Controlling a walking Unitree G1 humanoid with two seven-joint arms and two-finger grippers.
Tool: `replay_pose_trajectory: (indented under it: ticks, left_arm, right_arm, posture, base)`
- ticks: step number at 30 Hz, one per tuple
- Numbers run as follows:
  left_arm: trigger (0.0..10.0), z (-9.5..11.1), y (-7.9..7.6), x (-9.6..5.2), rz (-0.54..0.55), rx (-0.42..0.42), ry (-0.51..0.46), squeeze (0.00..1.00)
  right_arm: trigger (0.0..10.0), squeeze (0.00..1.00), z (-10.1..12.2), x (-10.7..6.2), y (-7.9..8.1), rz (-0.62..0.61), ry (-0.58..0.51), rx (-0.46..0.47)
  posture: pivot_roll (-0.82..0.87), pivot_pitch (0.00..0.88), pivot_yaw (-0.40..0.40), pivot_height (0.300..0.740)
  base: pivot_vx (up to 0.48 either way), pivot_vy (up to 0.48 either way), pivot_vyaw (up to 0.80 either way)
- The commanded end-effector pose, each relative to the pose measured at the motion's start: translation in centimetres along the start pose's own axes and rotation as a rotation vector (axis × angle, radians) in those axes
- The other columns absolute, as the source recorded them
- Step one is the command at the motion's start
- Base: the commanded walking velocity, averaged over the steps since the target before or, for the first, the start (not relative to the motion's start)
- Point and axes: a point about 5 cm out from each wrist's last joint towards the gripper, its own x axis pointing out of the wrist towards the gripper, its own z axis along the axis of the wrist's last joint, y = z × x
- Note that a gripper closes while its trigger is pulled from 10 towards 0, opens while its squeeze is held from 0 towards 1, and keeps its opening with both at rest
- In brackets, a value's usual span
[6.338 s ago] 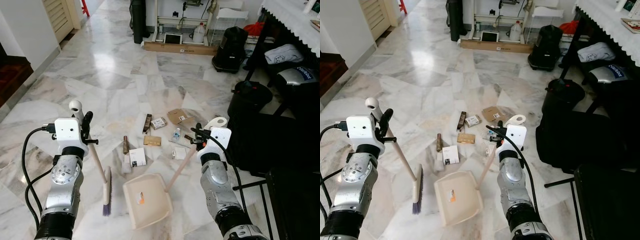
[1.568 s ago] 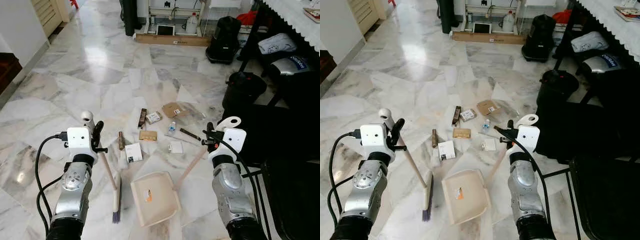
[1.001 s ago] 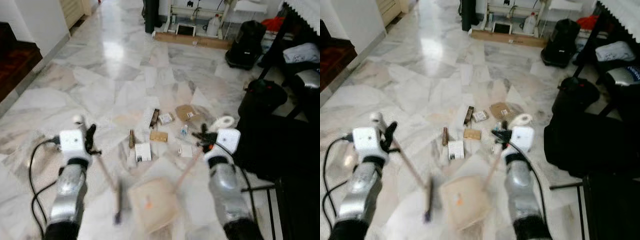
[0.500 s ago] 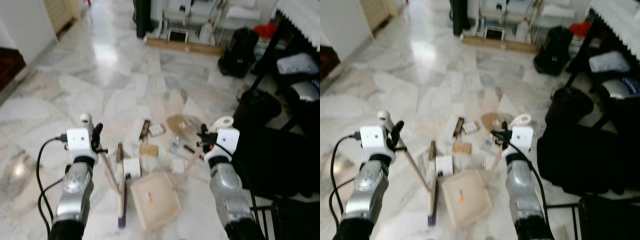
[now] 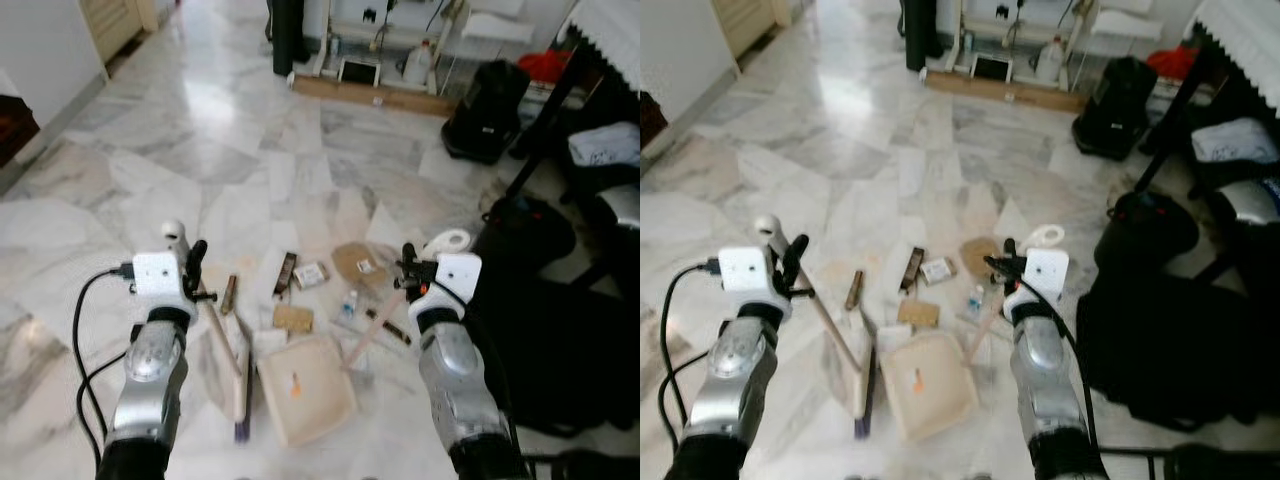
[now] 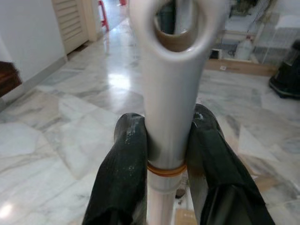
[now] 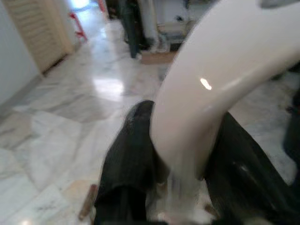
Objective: Sweep floor
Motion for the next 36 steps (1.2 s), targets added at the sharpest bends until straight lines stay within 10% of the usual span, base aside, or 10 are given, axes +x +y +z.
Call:
replay_pose_trajectory:
  ticks: [1, 36]
  left_arm:
    - [10.0, 0.64, -0.03, -0.08, -0.005, -0.008, -0.028, 0.0]
    - [10.0, 1.57, -0.98, -0.03, -0.086, -0.05, -0.068, 0.0]
  right_arm:
    - [10.0, 0.0, 0.58, 0.04, -0.07, -0.001, -0.03, 0.005]
    - [10.0, 0.0, 0.76, 0.47, 0.02, -0.002, -0.034, 0.016]
  posture:
    - [-0.01, 0.134, -0.071, 0.74]
    - [0.0, 0.128, -0.074, 0.74]
  base:
    - [0.0, 0.0, 0.0]
    - [0.0, 0.214, -0.09]
